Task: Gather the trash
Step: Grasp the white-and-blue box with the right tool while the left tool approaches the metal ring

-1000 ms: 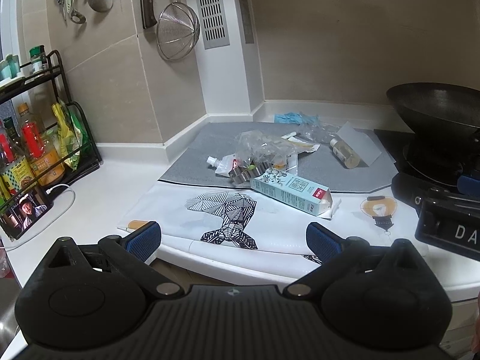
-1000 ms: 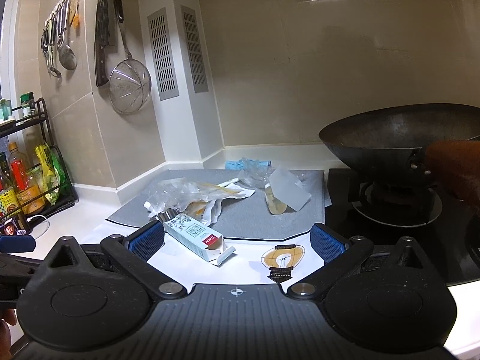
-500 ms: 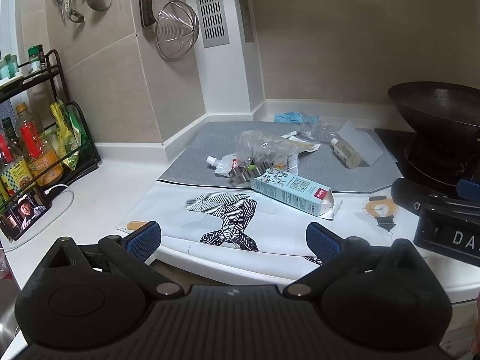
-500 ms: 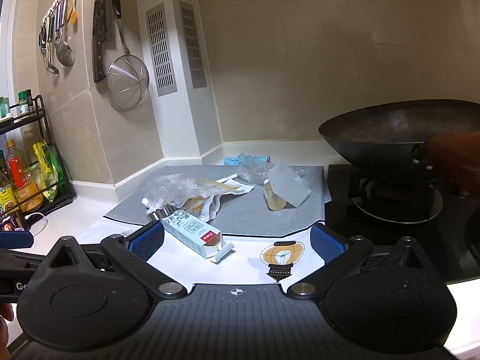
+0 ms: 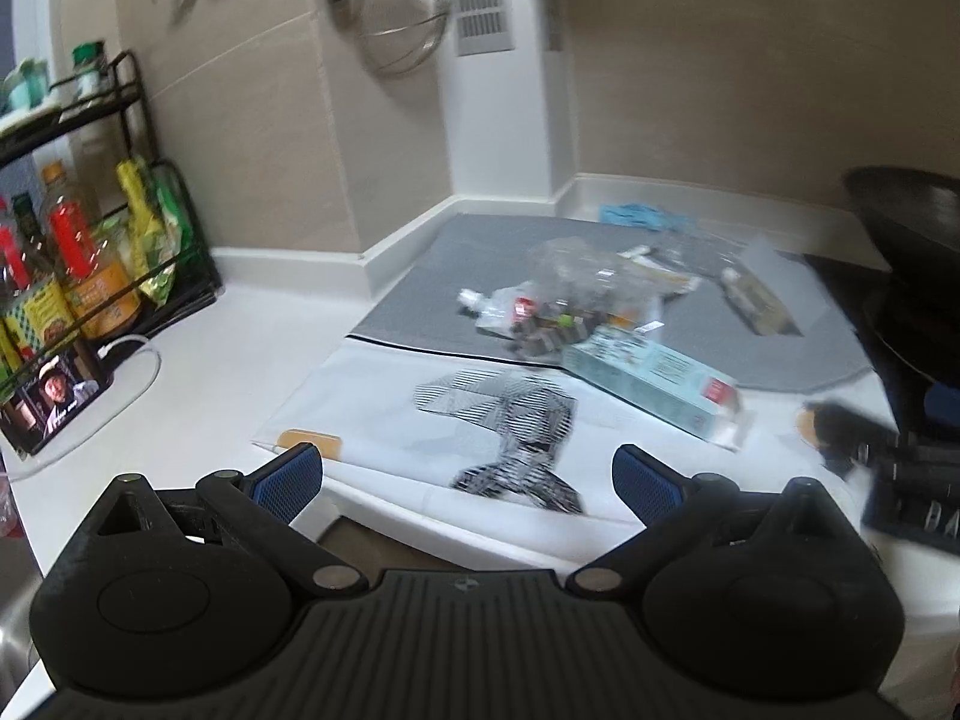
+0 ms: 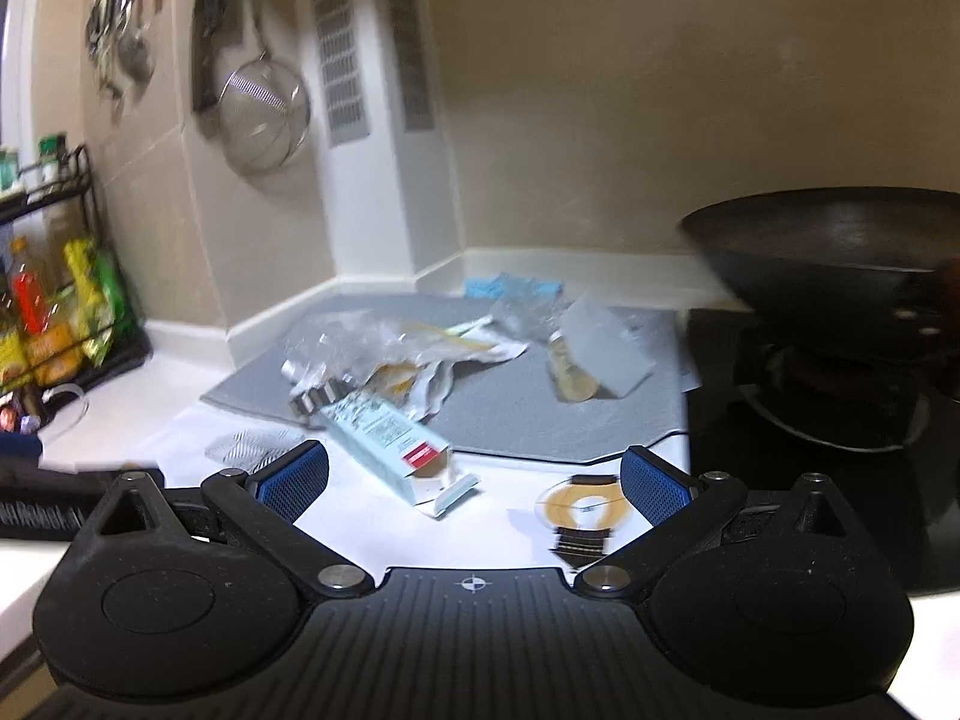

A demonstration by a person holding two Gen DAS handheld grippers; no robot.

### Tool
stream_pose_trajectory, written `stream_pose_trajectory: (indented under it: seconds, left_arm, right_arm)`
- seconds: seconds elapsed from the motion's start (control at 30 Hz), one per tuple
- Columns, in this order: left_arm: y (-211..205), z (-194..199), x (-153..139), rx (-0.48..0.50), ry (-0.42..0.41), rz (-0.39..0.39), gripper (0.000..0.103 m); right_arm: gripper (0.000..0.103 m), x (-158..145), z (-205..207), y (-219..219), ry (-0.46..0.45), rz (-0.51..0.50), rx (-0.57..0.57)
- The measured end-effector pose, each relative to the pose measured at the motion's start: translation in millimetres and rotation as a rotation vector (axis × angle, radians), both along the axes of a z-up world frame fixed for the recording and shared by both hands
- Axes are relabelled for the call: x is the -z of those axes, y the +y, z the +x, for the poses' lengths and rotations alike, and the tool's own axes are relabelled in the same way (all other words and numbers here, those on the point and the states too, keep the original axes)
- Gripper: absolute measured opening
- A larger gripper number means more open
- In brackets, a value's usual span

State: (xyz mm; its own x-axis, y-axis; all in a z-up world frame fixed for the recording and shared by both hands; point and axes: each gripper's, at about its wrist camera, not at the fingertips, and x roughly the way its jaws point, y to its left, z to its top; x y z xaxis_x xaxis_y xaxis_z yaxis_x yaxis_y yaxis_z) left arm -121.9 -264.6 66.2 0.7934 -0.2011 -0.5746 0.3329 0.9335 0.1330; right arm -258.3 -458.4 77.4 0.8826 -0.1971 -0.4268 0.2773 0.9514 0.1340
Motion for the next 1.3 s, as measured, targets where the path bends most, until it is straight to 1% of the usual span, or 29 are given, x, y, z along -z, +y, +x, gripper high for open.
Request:
stream_pose_trajectory:
  seconds: [0.1,0.13,0.23,0.3,0.43,0.53,0.6,0.63,0.67,0.7,0.73,0.77,0.8,0.87,0.93,1.07,1.17,1.23,1.27,1.3]
  left_arm:
    - [9.6,23.8,-0.6,-0.026,0.034,-0.036,0.103]
    - [12.1,31.5,-1.2,-0.033,0.042,-0.047,0.103]
    - [15.6,51.7,-4.1,-0.047,0.057,-0.058,0.103]
    - [14.1,63.0,-6.3,-0.045,0.057,-0.053,0.103]
    - [4.1,84.7,-5.7,-0.029,0.05,-0.024,0.103]
    - [-7.6,105.0,3.8,-0.004,0.087,0.005,0.103]
    - [-14.5,117.4,11.0,0.01,0.116,0.003,0.103]
    - [-17.6,123.4,13.1,0.016,0.13,-0.004,0.103]
    - [-21.2,129.9,15.8,0.023,0.141,-0.015,0.103]
    - [-24.9,135.1,17.9,0.031,0.149,-0.024,0.103]
    - [-28.7,139.6,20.0,0.039,0.155,-0.029,0.103]
    - [-32.8,143.5,22.1,0.048,0.158,-0.034,0.103]
    - [-38.8,147.9,24.4,0.058,0.164,-0.035,0.103]
    - [-49.5,155.7,29.2,0.081,0.186,-0.036,0.103]
    - [-60.4,162.1,34.0,0.112,0.218,-0.047,0.103]
    - [-85.6,166.2,39.1,0.164,0.253,-0.083,0.103]
    - [-105.9,160.8,39.6,0.214,0.255,-0.094,0.103]
    - [-120.4,158.1,40.5,0.237,0.244,-0.079,0.103]
    - [-127.7,157.9,42.0,0.236,0.237,-0.066,0.103]
    - [-135.2,158.9,44.2,0.233,0.239,-0.054,0.103]
  right_arm:
    - [0.103,8.4,24.6,2.9,0.038,-0.033,-0.04]
    - [0.103,10.7,33.8,3.9,0.034,-0.046,-0.054]
    - [0.103,17.5,65.1,4.6,0.062,-0.066,-0.093]
    - [0.103,23.3,87.1,4.3,0.071,-0.063,-0.126]
    - [0.103,31.8,123.4,6.5,0.092,-0.11,-0.163]
    - [0.103,41.7,146.3,7.3,0.144,-0.131,-0.199]
    - [0.103,48.2,155.8,8.3,0.167,-0.142,-0.216]
    - [0.094,50.1,156.2,9.3,0.161,-0.144,-0.222]
    - [0.084,50.6,153.9,7.6,0.153,-0.131,-0.223]
    - [0.058,50.4,151.9,4.9,0.152,-0.108,-0.228]
    - [0.054,49.5,146.8,1.2,0.157,-0.08,-0.219]
    - [0.052,48.0,139.3,-2.0,0.153,-0.061,-0.209]
    - [0.048,46.7,131.5,-4.1,0.143,-0.052,-0.206]
    - [0.046,43.3,112.5,-8.5,0.146,-0.058,-0.188]
    - [0.046,42.3,96.1,-15.0,0.154,-0.069,-0.165]
    - [0.046,46.4,74.1,-26.7,0.178,-0.078,-0.128]
    - [0.046,47.8,64.6,-33.3,0.182,-0.102,-0.074]
    - [0.046,47.6,64.1,-37.1,0.167,-0.101,-0.083]
    - [0.048,48.6,65.6,-39.4,0.164,-0.085,-0.091]
    - [0.058,50.0,68.0,-41.6,0.167,-0.07,-0.09]
